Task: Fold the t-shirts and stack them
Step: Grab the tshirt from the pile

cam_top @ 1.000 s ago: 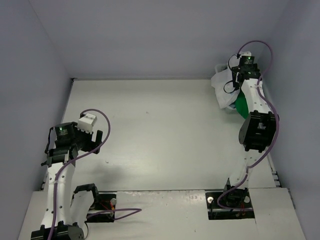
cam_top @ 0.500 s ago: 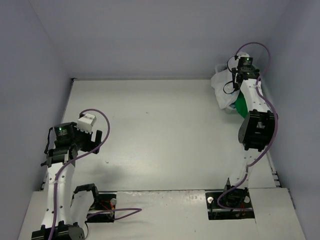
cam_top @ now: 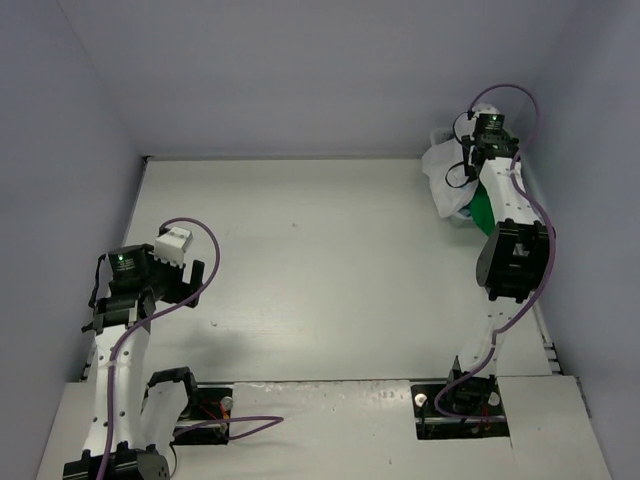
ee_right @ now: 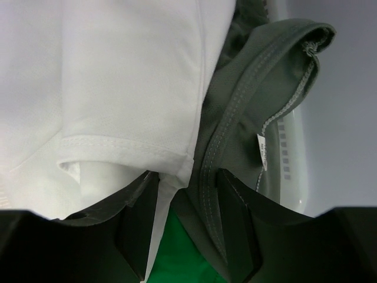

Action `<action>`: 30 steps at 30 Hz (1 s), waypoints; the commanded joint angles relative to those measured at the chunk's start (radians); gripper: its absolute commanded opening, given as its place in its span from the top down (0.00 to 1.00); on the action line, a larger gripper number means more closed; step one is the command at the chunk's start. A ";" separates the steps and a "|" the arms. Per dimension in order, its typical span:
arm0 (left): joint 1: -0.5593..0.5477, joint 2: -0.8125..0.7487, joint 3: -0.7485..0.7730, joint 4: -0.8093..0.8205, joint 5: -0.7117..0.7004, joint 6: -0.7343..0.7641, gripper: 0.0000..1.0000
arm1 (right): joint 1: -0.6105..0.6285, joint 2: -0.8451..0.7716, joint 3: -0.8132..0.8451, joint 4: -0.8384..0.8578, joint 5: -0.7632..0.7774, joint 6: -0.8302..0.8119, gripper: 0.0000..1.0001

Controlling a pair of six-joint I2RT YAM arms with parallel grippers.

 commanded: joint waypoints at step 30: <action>0.007 -0.012 0.022 0.017 0.030 0.030 0.17 | 0.109 -0.049 0.063 0.032 0.050 -0.037 0.55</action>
